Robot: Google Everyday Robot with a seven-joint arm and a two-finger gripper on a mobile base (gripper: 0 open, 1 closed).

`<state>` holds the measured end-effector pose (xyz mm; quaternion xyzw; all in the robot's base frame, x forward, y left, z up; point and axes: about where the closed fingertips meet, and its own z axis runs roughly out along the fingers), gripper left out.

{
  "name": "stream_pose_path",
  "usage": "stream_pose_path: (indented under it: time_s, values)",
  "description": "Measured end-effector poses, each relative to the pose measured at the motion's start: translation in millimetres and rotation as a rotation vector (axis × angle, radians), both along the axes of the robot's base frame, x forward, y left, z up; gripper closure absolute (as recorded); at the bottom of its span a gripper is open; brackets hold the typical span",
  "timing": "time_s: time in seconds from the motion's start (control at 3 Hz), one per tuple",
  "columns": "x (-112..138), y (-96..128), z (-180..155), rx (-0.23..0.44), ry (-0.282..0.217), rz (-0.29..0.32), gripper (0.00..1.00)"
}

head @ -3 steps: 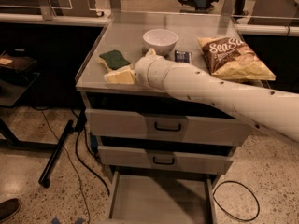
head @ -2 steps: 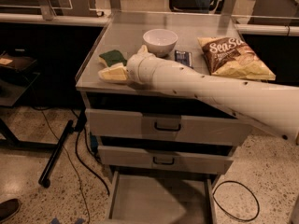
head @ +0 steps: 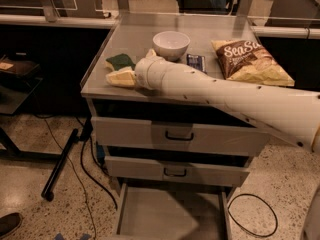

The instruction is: Place sponge into bottom drawer

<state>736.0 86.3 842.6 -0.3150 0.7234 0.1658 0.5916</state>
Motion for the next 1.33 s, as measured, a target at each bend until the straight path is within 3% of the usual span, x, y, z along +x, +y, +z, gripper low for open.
stream_pose_path:
  time_s: [1.0,1.33]
  values:
    - [0.0,0.1,0.0,0.0,0.0,0.0,0.82]
    - [0.0,0.2,0.0,0.0,0.0,0.0,1.0]
